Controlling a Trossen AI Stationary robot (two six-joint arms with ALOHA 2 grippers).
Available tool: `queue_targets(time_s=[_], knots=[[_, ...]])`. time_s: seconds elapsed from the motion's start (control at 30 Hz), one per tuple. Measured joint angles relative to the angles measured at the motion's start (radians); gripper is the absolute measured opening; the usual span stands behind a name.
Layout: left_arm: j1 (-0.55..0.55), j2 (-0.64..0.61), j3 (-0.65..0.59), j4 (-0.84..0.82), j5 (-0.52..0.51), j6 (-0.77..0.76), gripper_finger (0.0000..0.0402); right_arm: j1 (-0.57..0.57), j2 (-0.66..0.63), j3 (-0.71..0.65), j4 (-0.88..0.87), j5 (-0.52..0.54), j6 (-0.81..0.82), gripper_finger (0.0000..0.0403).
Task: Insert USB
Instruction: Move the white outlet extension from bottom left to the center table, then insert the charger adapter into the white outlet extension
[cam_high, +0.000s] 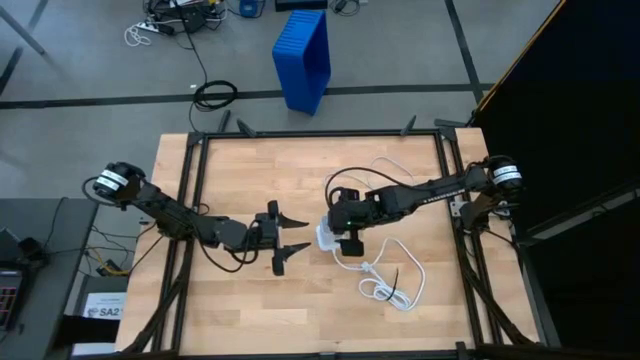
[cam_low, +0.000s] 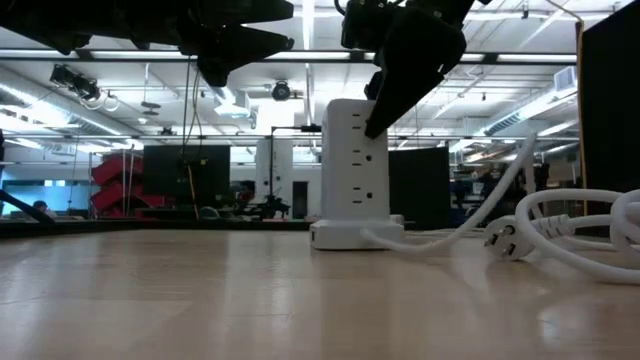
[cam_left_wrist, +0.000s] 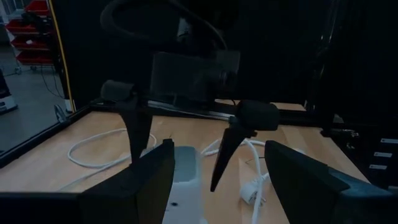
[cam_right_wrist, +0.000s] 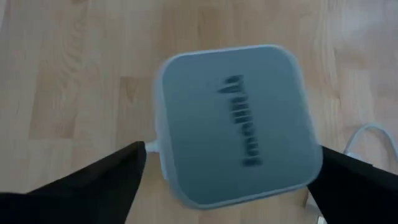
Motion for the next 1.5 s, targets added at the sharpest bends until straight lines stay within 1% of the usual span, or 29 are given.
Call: queue_targets(time_s=[0.2, 0.33, 0.43, 0.5, 0.57, 0.67, 0.73, 0.8, 1.0, 1.1, 1.23, 1.4, 1.5], knots=[[0.000, 0.000, 0.000, 0.001, 0.000, 0.000, 0.0234, -0.008, -0.017, 0.002, -0.003, -0.006, -0.002, 0.0306], [0.000, 0.000, 0.000, -0.012, 0.000, -0.009, 0.0234, -0.008, -0.072, 0.002, -0.062, -0.006, -0.004, 0.0282], [0.000, 0.000, 0.000, -0.028, 0.000, -0.019, 0.0234, -0.008, -0.152, 0.013, -0.147, -0.005, 0.012, 0.0278], [0.000, 0.000, 0.000, -0.029, 0.000, -0.019, 0.0234, -0.008, -0.211, 0.015, -0.160, -0.005, 0.042, 0.0282], [0.000, 0.000, 0.000, -0.030, 0.000, -0.019, 0.0234, -0.008, -0.259, 0.016, -0.134, -0.005, 0.070, 0.0290], [0.000, 0.000, -0.001, -0.024, 0.000, -0.019, 0.0234, 0.001, -0.289, 0.019, -0.087, -0.002, 0.085, 0.0299], [0.000, 0.000, -0.001, -0.020, 0.000, -0.019, 0.0234, 0.008, -0.290, 0.019, -0.087, -0.003, 0.084, 0.0300], [0.000, 0.000, -0.001, -0.015, 0.000, -0.019, 0.0234, 0.013, -0.278, 0.019, -0.087, -0.003, 0.084, 0.0289], [0.000, 0.000, -0.001, -0.017, 0.000, -0.020, 0.0234, 0.013, -0.196, 0.018, -0.096, -0.024, 0.068, 0.0217], [0.000, 0.000, -0.001, -0.019, 0.000, -0.020, 0.0234, 0.011, -0.167, 0.018, -0.097, -0.029, 0.046, 0.0197], [0.000, 0.000, -0.001, -0.021, 0.000, -0.020, 0.0234, -0.004, -0.170, 0.017, -0.093, -0.019, 0.033, 0.0198], [0.000, 0.000, -0.001, -0.023, 0.000, -0.020, 0.0234, -0.039, -0.230, 0.017, -0.095, 0.026, 0.021, 0.0223], [0.000, 0.000, -0.001, -0.023, 0.000, -0.026, 0.0234, -0.093, -0.261, 0.017, -0.108, 0.065, 0.018, 0.0235]])
